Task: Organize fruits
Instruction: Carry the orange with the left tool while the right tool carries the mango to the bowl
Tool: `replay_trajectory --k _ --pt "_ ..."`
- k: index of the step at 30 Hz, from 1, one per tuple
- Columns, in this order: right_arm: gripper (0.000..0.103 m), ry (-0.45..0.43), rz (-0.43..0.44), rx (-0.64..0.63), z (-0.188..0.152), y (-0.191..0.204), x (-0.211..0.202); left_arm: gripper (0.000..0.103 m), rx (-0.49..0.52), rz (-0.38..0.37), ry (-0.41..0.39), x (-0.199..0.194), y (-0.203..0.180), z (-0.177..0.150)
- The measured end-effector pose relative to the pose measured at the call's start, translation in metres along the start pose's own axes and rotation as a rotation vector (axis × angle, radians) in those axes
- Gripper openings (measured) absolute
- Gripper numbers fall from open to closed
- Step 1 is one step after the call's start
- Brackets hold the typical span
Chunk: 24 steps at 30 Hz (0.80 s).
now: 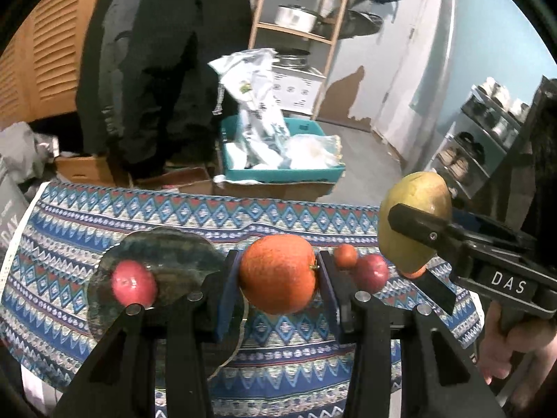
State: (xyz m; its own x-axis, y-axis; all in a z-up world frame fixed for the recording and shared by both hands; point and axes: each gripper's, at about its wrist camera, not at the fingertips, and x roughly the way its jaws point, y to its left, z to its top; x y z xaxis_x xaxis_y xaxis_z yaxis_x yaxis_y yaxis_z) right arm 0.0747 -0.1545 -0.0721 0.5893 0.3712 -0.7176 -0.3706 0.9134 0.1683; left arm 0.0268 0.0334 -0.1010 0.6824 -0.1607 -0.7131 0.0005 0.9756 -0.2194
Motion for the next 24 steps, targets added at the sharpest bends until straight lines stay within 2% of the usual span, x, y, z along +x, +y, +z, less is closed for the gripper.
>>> replay_trajectory --k 12,24 --pt "0.072 0.079 0.067 -0.049 0.004 0.046 0.056 0.044 -0.074 0.103 0.037 0.014 0.059 -0.012" --pt "0.072 0.180 0.129 -0.073 -0.004 0.084 0.114 0.044 -0.141 0.152 0.110 0.041 0.104 -0.033"
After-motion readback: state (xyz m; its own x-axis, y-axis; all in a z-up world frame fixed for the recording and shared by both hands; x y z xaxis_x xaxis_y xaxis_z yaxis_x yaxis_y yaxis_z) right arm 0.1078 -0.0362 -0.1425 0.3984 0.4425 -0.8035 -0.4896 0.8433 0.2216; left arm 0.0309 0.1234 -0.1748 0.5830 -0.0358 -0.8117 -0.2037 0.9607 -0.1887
